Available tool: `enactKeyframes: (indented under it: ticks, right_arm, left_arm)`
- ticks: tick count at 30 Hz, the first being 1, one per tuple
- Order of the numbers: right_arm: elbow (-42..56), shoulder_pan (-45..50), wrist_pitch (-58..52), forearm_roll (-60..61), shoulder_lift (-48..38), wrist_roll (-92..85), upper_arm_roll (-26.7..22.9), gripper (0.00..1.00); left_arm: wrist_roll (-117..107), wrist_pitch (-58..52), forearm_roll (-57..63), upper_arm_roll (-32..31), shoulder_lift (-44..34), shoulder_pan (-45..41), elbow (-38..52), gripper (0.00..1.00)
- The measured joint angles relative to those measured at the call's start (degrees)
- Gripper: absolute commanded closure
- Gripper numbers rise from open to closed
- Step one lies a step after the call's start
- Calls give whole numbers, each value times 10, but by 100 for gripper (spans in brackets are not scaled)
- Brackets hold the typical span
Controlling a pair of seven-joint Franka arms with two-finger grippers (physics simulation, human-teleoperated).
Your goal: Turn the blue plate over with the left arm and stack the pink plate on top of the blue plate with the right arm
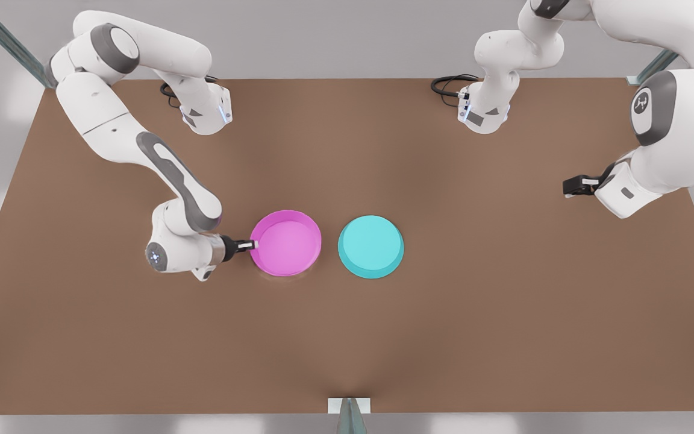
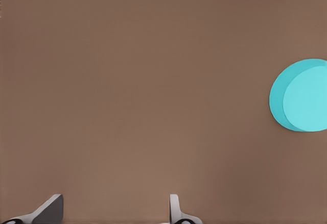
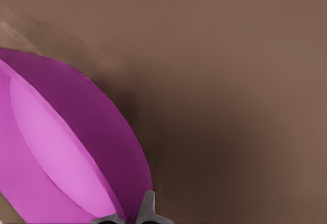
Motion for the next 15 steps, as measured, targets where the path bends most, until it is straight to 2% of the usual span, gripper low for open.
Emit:
enactKeyframes:
  ticks: [7, 15]
  right_arm:
    - [16, 57, 31, 69, 15, 27, 0, 79]
    - [25, 127, 65, 92, 14, 79, -3, 79]
  left_arm:
    - [0, 1, 0, 0, 1, 0, 0, 0]
    - [0, 2, 0, 0, 1, 0, 0, 0]
